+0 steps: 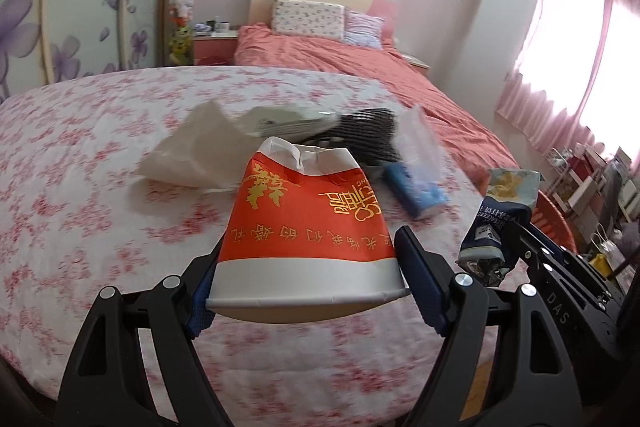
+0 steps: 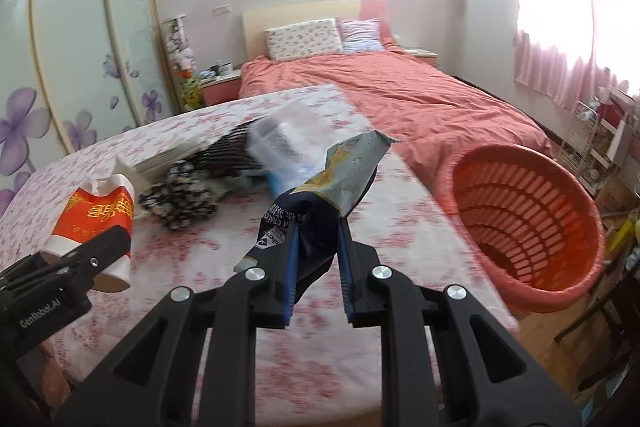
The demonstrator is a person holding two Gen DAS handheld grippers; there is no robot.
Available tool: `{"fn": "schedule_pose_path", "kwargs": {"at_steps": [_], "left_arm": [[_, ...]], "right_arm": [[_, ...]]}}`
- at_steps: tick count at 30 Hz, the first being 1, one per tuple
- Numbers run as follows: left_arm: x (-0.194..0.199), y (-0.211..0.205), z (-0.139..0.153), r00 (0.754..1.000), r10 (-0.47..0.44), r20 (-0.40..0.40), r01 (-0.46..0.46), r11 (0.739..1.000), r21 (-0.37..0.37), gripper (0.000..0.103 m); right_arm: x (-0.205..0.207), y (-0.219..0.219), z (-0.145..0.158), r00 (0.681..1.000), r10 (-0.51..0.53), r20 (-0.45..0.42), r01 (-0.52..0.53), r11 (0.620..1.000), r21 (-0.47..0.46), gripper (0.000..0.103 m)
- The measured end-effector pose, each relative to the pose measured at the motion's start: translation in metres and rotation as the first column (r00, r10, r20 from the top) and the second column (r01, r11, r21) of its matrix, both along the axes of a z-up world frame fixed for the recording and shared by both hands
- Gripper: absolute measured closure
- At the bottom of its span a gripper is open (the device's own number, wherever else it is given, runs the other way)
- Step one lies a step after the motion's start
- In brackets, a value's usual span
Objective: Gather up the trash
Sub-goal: 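Carry cup and snack bag to the orange basket and open both grippers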
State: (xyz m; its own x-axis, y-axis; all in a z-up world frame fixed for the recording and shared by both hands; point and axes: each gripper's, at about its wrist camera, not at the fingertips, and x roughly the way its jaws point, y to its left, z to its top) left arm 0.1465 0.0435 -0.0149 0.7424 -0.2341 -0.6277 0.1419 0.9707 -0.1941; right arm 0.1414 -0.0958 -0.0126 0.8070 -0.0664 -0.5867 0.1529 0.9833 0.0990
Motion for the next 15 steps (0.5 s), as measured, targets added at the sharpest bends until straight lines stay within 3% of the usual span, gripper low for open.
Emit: {"fn": "schedule_pose_path", "kwargs": {"at_steps": [8,15], "left_arm": [[0.009,-0.054,0.003,0.993,-0.115,0.008,0.115,0.993,-0.009,0.025],[0.016,-0.113,0.003,0.971,-0.239,0.013,0.239,0.971,-0.025,0.025]], "right_arm": [[-0.012,-0.063,0.0,0.99,-0.143,0.007,0.143,0.99,0.006,0.084],[-0.024,-0.122,-0.006,0.965,-0.261,0.004,0.261,0.965,0.018,0.084]]}}
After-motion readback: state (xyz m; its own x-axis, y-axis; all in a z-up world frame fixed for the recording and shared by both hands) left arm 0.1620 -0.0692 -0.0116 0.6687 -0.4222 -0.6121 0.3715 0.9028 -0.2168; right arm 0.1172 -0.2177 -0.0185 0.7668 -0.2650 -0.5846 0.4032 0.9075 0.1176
